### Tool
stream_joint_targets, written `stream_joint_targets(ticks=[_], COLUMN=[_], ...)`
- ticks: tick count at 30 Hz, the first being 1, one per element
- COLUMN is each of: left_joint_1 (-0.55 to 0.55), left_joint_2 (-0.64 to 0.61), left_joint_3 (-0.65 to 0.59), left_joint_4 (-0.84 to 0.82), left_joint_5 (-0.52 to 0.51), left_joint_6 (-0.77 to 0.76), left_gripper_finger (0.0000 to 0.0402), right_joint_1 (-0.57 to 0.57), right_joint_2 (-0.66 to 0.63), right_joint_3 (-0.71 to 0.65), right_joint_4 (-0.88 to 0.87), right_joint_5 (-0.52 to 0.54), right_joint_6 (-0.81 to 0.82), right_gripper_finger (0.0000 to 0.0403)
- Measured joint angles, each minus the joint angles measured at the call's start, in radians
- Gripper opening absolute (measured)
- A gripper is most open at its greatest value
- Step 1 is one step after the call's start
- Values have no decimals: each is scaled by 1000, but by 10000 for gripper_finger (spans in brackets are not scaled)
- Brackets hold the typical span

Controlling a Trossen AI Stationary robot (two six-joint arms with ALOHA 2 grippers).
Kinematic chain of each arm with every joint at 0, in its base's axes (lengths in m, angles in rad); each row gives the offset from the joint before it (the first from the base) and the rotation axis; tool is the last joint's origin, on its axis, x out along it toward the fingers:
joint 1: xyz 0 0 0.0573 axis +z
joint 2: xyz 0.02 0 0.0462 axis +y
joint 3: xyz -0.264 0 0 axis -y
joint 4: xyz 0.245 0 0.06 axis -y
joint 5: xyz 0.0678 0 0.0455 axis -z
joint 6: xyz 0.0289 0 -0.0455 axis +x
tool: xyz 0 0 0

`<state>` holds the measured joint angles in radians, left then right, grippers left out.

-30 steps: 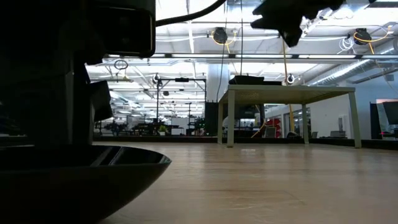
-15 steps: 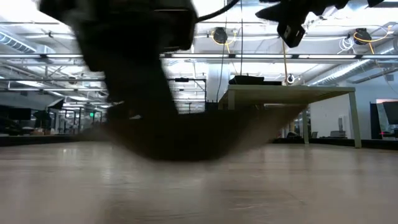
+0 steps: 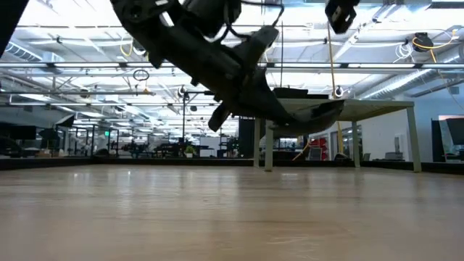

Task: Pick & Place Mini shaped plates
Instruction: Stack the black leaf-shaped plate on top of the leaf-shaped plate on the shelf

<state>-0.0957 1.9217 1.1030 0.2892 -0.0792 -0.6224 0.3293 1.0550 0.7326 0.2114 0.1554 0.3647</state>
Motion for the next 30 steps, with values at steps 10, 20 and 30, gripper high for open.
stream_joint_targets(ticks=[10, 20, 30], left_joint_1=[79, 76, 75], left_joint_2=[54, 147, 144], left_joint_3=[122, 238, 240], left_joint_4=[-124, -333, -351], left_joint_5=[91, 107, 108], left_joint_6=[112, 155, 130], left_gripper_finger=[11, 12, 9], right_joint_1=[-7, -29, -29], right_joint_2=[-26, -26, -26], right_joint_3=[0, 0, 0], right_joint_4=[61, 68, 64], right_joint_5=[31, 27, 27], right_joint_6=[-222, -309, -306], right_gripper_finger=[102, 102, 102])
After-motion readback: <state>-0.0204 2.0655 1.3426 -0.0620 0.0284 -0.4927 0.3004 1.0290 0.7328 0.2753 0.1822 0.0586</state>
